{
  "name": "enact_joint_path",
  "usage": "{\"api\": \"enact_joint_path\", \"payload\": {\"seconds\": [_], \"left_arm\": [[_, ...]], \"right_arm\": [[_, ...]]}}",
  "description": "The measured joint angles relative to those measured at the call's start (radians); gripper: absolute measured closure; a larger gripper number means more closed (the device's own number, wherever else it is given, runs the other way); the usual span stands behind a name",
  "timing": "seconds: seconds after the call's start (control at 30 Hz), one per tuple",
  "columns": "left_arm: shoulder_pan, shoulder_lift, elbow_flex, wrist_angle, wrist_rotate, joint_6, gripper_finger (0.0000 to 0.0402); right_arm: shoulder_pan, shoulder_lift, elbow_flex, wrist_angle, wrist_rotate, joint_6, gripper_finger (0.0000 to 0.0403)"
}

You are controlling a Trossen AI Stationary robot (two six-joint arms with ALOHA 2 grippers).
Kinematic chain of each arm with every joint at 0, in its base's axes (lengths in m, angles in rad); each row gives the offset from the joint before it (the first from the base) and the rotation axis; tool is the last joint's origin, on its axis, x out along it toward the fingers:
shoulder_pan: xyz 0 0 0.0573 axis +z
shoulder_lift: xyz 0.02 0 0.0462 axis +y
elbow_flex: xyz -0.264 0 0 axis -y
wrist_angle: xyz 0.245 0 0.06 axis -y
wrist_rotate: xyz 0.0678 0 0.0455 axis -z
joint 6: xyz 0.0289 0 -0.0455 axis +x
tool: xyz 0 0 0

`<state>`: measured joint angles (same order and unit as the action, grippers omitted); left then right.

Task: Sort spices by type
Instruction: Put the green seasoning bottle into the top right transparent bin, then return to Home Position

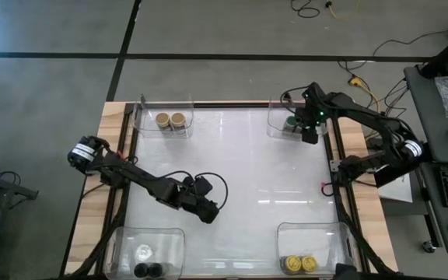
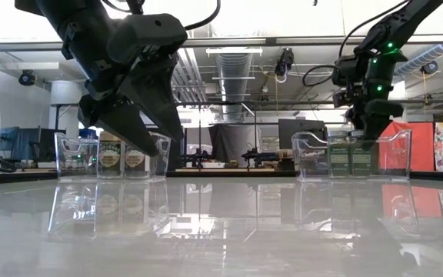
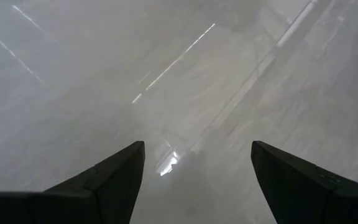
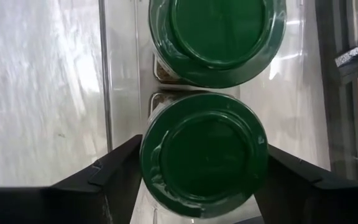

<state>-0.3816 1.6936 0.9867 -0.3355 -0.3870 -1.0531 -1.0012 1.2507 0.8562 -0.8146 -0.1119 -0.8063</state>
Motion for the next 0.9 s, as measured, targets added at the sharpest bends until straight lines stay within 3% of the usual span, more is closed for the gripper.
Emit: {"api": "enact_joint_path", "payload": {"seconds": [0.53,0.73,0.9], "left_arm": [[0.011,0.000,0.000,0.015,-0.013,0.069,0.0123],[0.016,0.000,0.000,0.021,-0.023,0.084,0.0123],[0.017,0.000,0.000,0.022,-0.043,0.097,0.0123]], "right_arm": [[0.009,-0.079,0.124,-0.127,0.000,0.033,0.0112],[0.052,-0.148,0.206,-0.246,-0.020,0.137,0.0113],[0.057,-0.202,0.166,-0.401,-0.077,0.258,0.0132]]}}
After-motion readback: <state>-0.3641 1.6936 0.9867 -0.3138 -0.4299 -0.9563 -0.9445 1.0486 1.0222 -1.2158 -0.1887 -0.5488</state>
